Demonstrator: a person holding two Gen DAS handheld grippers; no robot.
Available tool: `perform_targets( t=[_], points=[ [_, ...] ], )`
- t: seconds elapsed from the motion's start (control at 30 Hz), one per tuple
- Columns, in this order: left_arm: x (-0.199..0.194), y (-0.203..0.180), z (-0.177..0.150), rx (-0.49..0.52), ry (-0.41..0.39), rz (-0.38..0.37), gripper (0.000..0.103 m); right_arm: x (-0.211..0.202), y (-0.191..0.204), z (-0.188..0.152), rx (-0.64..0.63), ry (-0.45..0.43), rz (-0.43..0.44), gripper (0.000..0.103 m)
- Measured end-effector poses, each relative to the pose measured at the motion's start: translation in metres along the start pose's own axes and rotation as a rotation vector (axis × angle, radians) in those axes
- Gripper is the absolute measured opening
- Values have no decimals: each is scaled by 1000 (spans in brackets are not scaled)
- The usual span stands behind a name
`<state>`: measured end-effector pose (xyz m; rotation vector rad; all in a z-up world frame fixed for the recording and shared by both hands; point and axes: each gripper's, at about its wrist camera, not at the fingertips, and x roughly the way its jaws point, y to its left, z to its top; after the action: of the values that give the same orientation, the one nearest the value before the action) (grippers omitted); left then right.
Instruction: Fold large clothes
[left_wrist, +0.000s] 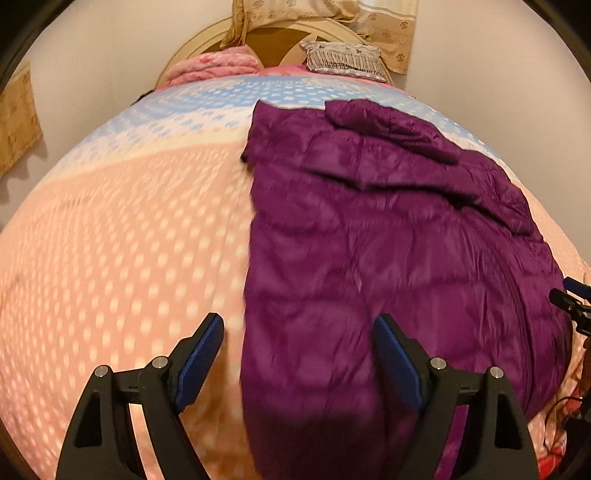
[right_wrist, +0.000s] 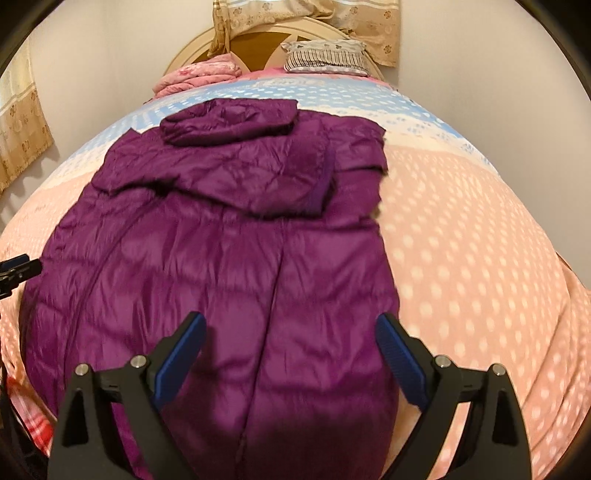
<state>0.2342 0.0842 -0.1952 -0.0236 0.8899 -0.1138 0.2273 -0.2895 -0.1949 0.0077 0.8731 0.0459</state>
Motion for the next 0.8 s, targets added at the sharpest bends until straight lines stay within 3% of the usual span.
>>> perform_targets(
  t=[0.2, 0.47, 0.6, 0.67, 0.73, 0.77, 0.8],
  points=[
    [-16, 3, -34, -15, -3, -16, 83, -13, -1, -22, 16, -1, -6, 95],
    [-21, -13, -55, 20, 7, -80, 81, -29, -5, -67, 41, 40, 18, 95],
    [-23, -18, -59, 44, -7, -74, 78, -29, -6, -81, 47, 67, 39, 86],
    [-24, -20, -60, 54, -14, -75, 71, -28, -3, -84, 30, 66, 37, 76],
    [-27, -26, -61, 90, -30, -89, 41, -30, -1, -85, 6, 51, 32, 39],
    [-29, -29, -61, 108, -29, -102, 21, -34, 0, -84, -9, 32, 36, 26],
    [-30, -32, -60, 123, -39, -91, 13, -37, 0, -84, -9, 16, 43, 11]
  ],
)
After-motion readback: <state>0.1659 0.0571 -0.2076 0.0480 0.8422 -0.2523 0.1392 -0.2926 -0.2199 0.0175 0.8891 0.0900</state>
